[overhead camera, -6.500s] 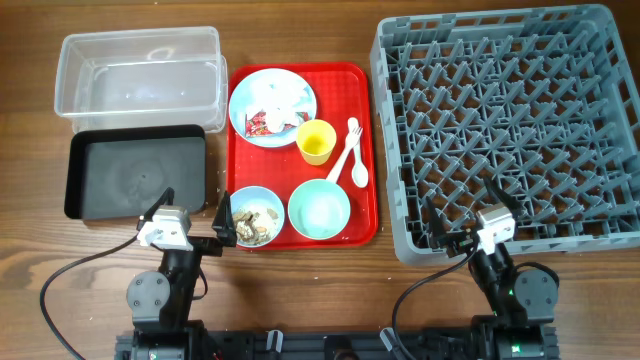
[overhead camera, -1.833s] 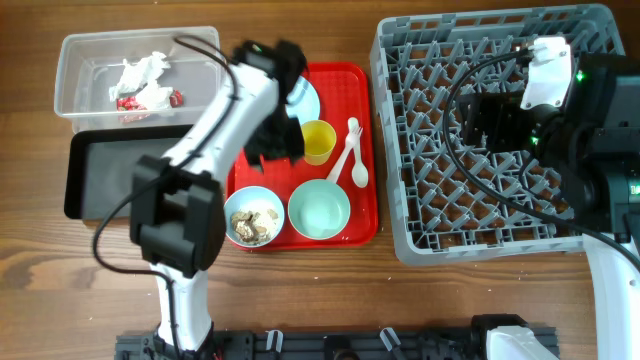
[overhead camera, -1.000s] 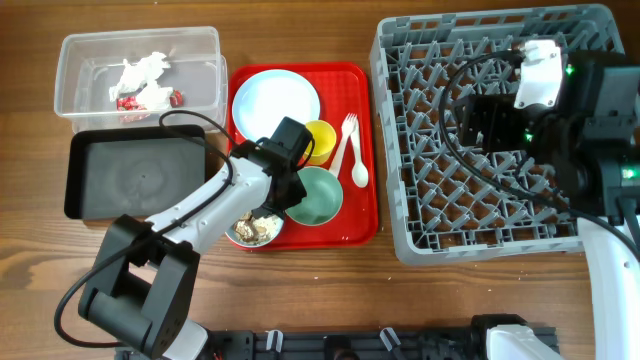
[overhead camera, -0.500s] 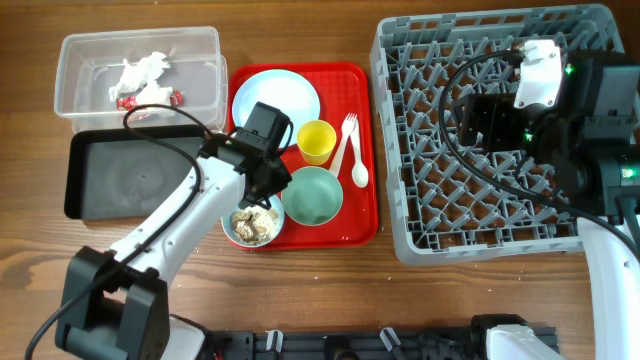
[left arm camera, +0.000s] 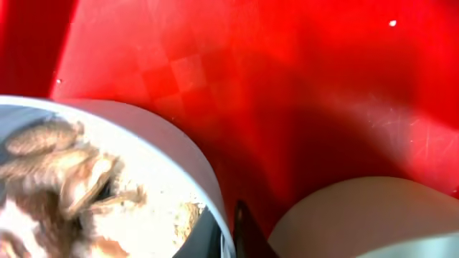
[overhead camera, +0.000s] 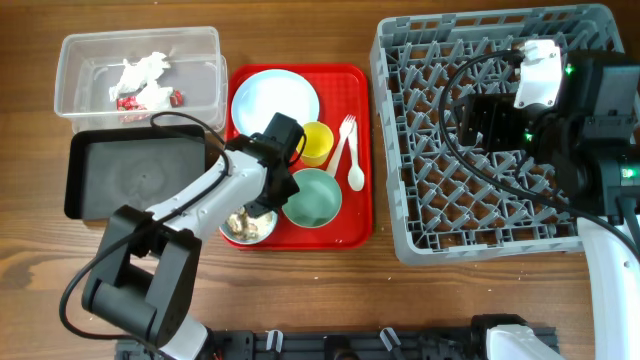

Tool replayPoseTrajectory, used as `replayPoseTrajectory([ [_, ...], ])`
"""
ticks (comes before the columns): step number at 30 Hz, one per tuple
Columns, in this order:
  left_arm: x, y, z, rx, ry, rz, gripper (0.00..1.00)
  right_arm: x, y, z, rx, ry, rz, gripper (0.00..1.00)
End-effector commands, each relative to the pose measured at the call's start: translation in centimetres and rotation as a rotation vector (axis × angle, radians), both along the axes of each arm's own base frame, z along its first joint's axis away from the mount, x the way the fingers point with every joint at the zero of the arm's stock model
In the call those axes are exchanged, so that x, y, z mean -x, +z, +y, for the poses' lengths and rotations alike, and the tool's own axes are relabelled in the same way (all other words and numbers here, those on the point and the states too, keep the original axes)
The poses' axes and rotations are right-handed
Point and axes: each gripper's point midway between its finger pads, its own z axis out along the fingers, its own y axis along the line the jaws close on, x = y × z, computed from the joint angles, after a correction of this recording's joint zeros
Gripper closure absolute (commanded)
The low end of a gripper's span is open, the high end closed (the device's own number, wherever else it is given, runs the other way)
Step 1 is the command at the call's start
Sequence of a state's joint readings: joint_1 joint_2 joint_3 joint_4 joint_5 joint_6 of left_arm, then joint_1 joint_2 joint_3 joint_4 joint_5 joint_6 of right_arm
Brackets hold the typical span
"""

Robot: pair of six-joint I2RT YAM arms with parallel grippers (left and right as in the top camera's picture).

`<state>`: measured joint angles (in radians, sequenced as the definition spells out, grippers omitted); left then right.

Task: Sort waste into correct bins and load items into the dishwasher rack
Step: 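Move the left gripper to the small blue bowl and grasp its rim, then tip the blue bowl over the black tray to dump the scraps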

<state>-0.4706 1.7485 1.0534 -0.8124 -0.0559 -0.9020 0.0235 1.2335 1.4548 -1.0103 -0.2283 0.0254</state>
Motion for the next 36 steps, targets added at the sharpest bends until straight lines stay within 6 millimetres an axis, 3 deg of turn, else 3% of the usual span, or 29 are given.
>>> replayPoseTrajectory([
  [1,0.1,-0.1,-0.4,0.025,-0.034,0.013,0.96,-0.1,0.1,0.4,-0.007,0.019,-0.002,0.05],
  [4,-1.1,3.4,-2.6,0.114,-0.201,-0.02,0.96,-0.1,0.1,0.4,-0.007,0.019,-0.002,0.05],
  [7,-3.2,10.4,-3.1,0.164,-0.331,-0.136,0.96,-0.1,0.1,0.4,-0.007,0.019,-0.002,0.04],
  [9,-4.0,13.8,-1.8,0.214,-0.359,-0.206,0.96,0.0,0.1,0.4,-0.01,0.015,0.0,0.04],
  [12,-5.3,15.9,3.7,0.277,-0.289,-0.272,0.96,-0.1,0.1,0.4,-0.012,0.014,0.0,0.04],
  [17,-6.1,16.5,10.8,0.531,-0.312,-0.407,0.96,-0.1,0.1,0.4,-0.013,0.013,-0.002,0.04],
  [20,-6.8,17.0,15.2,0.695,-0.3,-0.595,0.96,-0.1,0.1,0.4,-0.013,0.012,-0.002,0.04],
  [21,-6.9,16.5,17.2,0.748,-0.258,-0.642,0.96,-0.1,0.1,0.4,-0.014,0.012,-0.001,0.04],
  [24,-7.4,14.4,20.4,0.854,-0.147,-0.684,0.96,0.0,0.0,0.4,-0.014,0.012,0.004,0.04],
  [31,-8.4,12.6,24.9,1.249,0.174,-0.812,0.96,0.0,0.1,0.4,-0.014,0.012,0.003,0.04],
  [36,-8.3,13.6,25.3,1.414,0.364,-0.727,0.96,0.0,0.1,0.4,-0.014,0.012,0.002,0.04],
])
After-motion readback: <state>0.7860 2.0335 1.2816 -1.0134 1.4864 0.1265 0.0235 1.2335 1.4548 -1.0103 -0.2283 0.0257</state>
